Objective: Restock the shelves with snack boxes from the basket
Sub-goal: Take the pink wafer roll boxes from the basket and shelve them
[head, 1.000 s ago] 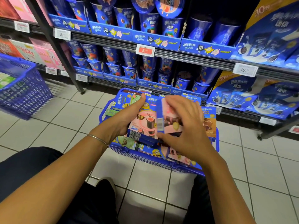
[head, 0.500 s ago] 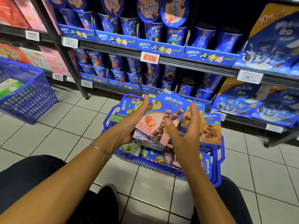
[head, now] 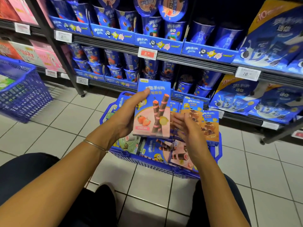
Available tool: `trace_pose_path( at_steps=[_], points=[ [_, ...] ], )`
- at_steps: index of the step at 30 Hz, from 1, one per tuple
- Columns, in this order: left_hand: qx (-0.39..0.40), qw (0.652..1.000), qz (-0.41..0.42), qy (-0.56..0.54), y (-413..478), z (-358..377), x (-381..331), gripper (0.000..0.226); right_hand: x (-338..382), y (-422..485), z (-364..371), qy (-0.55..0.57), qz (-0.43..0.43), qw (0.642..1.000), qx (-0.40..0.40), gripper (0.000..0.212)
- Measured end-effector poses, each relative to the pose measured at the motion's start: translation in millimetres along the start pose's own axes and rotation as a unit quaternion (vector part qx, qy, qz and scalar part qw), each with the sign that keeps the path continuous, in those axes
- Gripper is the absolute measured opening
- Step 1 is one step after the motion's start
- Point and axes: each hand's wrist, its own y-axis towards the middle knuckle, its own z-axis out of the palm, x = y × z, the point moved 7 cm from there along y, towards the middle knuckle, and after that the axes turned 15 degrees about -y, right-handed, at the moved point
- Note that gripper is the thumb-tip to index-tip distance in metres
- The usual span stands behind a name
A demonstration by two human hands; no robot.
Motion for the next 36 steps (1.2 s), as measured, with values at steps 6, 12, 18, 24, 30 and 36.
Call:
trace_pose_path(
  at_steps=[6, 12, 18, 24, 30, 36],
  points=[
    [-0.038, 0.994, 0.038, -0.094, 0, -10, -13, 0.037, -79, -3, -12, -0.490, -0.018, 0.871, 0.021, 0.080],
    [-0.047, 0.996, -0.011, -0.079, -3, -11, 0, 0.041, -92, -3, 0, -0.558, -0.041, 0.828, -0.033, 0.101],
    [-0.066, 0.996, -0.008, -0.051, 1, -18, -3, 0.045, -34, -18, -23, -0.215, -0.086, 0.969, -0.088, 0.090],
    [-0.077, 0.996, -0.036, -0.014, 2, -19, 7, 0.059, 81, -46, -18, -0.288, -0.338, 0.893, -0.072, 0.091],
    [-0.049, 0.994, -0.094, 0.016, -1, -13, 20, 0.061, 94, -54, 43, -0.377, -0.383, 0.839, 0.086, 0.064],
    [-0.038, 0.995, -0.086, 0.017, -2, -11, 24, 0.056, 98, -52, 31, -0.217, -0.371, 0.891, -0.149, 0.054]
  ],
)
